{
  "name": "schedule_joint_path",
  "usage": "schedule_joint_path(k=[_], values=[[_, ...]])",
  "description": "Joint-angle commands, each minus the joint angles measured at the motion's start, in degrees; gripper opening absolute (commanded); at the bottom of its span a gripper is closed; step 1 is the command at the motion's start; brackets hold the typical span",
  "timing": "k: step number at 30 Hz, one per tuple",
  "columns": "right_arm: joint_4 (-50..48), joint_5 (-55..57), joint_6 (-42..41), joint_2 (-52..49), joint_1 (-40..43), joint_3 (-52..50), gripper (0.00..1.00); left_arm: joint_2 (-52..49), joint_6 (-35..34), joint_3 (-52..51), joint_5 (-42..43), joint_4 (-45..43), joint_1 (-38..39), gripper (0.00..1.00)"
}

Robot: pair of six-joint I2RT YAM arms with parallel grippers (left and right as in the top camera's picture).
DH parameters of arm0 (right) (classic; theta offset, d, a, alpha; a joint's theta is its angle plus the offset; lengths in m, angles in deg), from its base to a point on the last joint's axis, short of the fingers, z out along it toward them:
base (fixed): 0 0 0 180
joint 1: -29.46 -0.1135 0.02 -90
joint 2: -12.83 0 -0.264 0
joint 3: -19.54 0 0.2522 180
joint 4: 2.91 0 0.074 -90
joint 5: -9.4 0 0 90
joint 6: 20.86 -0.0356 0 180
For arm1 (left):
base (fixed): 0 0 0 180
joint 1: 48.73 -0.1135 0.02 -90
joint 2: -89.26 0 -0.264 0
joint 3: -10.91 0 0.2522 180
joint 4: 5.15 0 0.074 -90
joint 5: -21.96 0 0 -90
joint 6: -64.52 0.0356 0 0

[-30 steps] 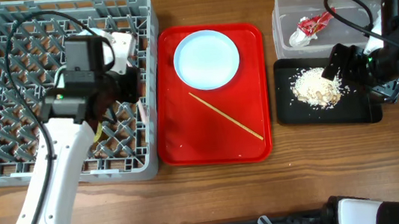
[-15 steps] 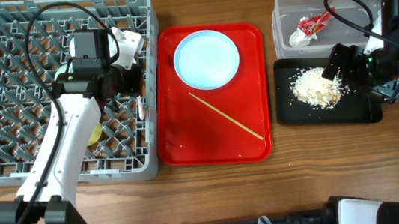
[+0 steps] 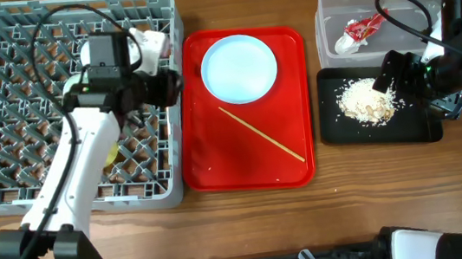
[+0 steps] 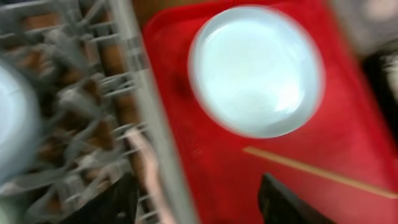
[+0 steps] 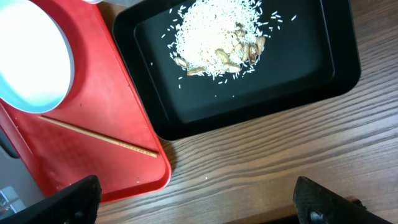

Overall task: Sort waste into correct bins and load items into the dishwasher rack
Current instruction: 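Release the fork and move left gripper back toward the tray, then lower left gripper onto the wooden chopstick and grasp it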

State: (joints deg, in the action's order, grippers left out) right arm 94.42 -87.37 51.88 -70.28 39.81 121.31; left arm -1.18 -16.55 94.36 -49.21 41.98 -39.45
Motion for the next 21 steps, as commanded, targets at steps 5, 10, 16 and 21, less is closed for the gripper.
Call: schedule_joint_path(k=[5,10,16,21], values=[[-0.17,0.81,0.72,1.05,0.22,0.92,1.0,-1.81,-36.02,-0.04,-0.5,-1.77,12.94,0.61],[-0.15,0.81,0.72,1.05,0.22,0.92,1.0,-5.31,-46.53,-0.04,-11.3,-1.9,22.71,0.62],[-0.09,0.79,0.68,1.05,0.22,0.92,1.0,-10.99,-58.38,-0.04,-17.92,-2.51,31.17,0.65],[-0.09,0.79,0.7,1.05,0.22,0.92,1.0,-15.28,-63.54,-0.04,-19.08,-3.23,34.4,0.64]])
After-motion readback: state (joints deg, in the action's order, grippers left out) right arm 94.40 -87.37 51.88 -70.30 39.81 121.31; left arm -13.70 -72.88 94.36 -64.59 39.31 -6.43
